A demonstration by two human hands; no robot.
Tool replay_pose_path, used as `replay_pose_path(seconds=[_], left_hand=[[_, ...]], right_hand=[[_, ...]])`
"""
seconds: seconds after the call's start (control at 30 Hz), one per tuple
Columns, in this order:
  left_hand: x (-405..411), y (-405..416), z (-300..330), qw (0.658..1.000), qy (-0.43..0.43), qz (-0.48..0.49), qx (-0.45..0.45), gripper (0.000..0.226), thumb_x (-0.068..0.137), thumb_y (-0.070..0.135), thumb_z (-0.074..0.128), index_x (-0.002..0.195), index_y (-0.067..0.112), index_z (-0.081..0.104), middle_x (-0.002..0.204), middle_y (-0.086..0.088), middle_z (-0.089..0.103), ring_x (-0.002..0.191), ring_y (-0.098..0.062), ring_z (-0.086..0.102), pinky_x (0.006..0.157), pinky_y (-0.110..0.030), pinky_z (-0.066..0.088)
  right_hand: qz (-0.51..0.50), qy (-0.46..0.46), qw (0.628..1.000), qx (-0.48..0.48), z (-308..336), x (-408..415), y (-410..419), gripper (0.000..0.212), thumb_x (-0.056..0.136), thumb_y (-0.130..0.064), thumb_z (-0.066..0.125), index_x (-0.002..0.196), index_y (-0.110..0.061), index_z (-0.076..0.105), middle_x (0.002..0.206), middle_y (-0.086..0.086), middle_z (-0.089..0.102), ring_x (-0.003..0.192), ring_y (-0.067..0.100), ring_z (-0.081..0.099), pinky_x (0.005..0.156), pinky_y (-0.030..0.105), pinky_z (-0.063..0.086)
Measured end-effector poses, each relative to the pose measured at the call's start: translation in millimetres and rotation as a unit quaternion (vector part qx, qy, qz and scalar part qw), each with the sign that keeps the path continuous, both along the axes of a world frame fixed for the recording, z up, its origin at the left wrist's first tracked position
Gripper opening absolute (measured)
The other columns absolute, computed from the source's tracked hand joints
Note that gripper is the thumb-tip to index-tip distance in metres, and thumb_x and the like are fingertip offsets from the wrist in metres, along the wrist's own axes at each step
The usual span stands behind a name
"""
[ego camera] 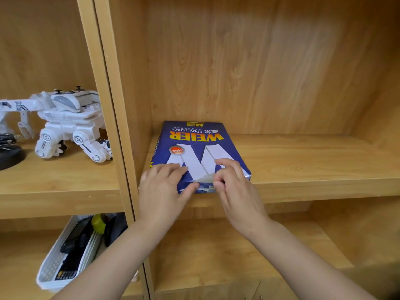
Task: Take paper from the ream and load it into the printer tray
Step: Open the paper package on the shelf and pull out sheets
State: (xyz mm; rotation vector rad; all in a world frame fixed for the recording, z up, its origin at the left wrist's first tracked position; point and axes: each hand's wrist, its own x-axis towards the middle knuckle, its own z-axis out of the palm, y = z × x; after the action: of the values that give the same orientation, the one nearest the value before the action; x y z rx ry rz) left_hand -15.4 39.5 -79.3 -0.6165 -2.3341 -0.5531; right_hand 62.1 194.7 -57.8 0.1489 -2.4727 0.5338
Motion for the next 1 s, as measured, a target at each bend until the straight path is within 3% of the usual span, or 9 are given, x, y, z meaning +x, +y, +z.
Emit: replay_pose_path(seconds=[0.1,0.2,0.27,0.37,0.6,0.7,0.87,1.0], left_hand=[[5,2,0,0.995,0.071,-0.056,0.046,0.027,0.077,0.043,0.058,0.093,0.025,0.071,0.096,0.008,0.071,0.104,-0.021,0.054,0.092,-0.035,0.03],[14,6,-1,0.984,0.082,-0.115,0.106,0.011,0.078,0.032,0.063,0.08,0.026,0.071,0.08,0.013,0.071,0.096,-0.013,0.053,0.089,-0.029,0.03],[17,6,-4,0.978,0.066,-0.139,0.139,0.012,0.079,0.033,0.062,0.077,0.026,0.072,0.075,0.012,0.07,0.086,-0.011,0.055,0.082,-0.027,0.034],[20,0,-12,0.971,0.083,-0.169,0.146,0.026,0.086,0.038,0.056,0.079,0.022,0.074,0.075,0.009,0.071,0.087,-0.01,0.056,0.078,-0.026,0.036],[27,-14,-30,0.967,0.143,-0.201,0.06,0.03,0.091,0.038,0.051,0.091,0.02,0.075,0.088,0.008,0.074,0.083,-0.013,0.062,0.078,-0.028,0.043],[28,-20,-36,0.966,0.16,-0.202,0.005,0.029,0.092,0.035,0.052,0.098,0.017,0.074,0.094,0.006,0.074,0.085,-0.016,0.065,0.079,-0.029,0.045],[27,-28,-48,0.956,0.197,-0.206,-0.073,0.021,0.085,0.017,0.063,0.103,0.012,0.072,0.101,-0.001,0.073,0.091,-0.02,0.068,0.083,-0.033,0.049],[29,-37,-53,0.953,0.207,-0.194,-0.109,0.028,0.078,0.008,0.063,0.104,0.011,0.071,0.108,-0.004,0.071,0.095,-0.023,0.067,0.087,-0.034,0.047]], right_hand=[[0.026,0.03,0.999,-0.026,-6,1,2,0.014,0.089,-0.034,0.027,0.088,-0.03,0.039,0.128,-0.009,0.046,0.092,0.022,0.059,0.061,0.035,0.044],[0.054,0.059,0.994,-0.071,-10,3,3,0.013,0.089,-0.031,0.034,0.096,-0.029,0.044,0.123,-0.015,0.046,0.1,0.01,0.057,0.067,0.039,0.051],[0.08,0.074,0.987,-0.12,-12,7,2,0.023,0.087,-0.03,0.04,0.11,-0.029,0.044,0.122,-0.013,0.05,0.101,-0.001,0.055,0.076,0.039,0.053],[0.097,0.1,0.975,-0.174,-15,12,2,0.044,0.084,-0.026,0.043,0.126,-0.034,0.031,0.128,-0.016,0.049,0.104,0.003,0.06,0.086,0.039,0.05],[0.008,0.162,0.968,-0.193,-24,3,13,0.058,0.079,-0.015,0.05,0.133,-0.024,0.03,0.128,-0.01,0.045,0.123,0.011,0.044,0.1,0.05,0.039],[-0.045,0.143,0.975,-0.166,-26,0,15,0.071,0.071,-0.011,0.062,0.134,-0.015,0.031,0.13,-0.006,0.041,0.123,0.007,0.036,0.103,0.05,0.035],[-0.074,0.083,0.986,-0.128,-30,-3,18,0.086,0.066,-0.014,0.072,0.14,-0.013,0.027,0.137,0.004,0.042,0.127,0.015,0.031,0.108,0.044,0.029],[-0.088,0.094,0.985,-0.115,-32,-4,23,0.083,0.068,-0.01,0.073,0.138,-0.015,0.029,0.133,0.003,0.047,0.123,0.016,0.035,0.107,0.041,0.029]])
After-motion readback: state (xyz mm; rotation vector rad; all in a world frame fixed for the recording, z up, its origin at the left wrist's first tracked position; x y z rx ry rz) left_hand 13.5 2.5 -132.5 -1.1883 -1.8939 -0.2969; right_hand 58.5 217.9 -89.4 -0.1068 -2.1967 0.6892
